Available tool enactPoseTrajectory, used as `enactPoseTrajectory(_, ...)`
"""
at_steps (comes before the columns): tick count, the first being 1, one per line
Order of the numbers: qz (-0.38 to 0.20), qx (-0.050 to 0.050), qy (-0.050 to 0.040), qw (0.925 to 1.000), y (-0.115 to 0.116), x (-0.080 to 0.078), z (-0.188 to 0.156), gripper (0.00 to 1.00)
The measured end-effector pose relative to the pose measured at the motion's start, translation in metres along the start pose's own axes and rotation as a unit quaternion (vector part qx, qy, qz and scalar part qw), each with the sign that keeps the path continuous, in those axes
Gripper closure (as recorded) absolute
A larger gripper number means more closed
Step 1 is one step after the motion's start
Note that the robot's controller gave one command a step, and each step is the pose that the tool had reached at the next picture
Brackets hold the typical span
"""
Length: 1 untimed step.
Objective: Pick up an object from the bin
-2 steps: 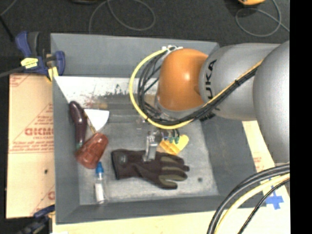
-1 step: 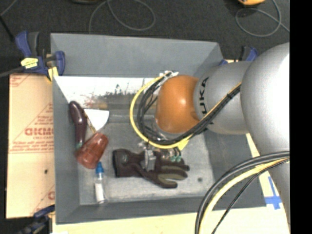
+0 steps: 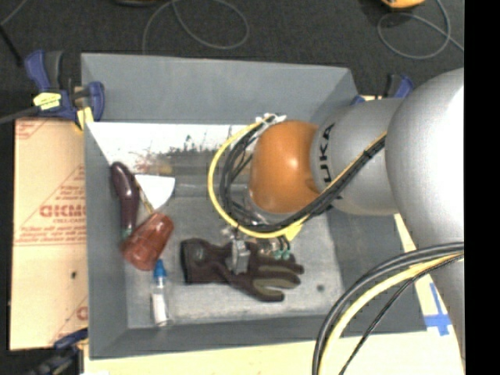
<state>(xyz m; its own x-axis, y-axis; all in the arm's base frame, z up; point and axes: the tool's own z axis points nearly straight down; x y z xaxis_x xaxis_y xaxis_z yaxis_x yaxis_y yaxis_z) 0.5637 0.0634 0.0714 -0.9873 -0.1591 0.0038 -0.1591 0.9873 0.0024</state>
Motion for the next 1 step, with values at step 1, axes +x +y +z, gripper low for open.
enactPoseTrajectory(1,0.007,0.0,-0.0016,1.0,-0.0015,-0.0136,-0.1185,1.0)
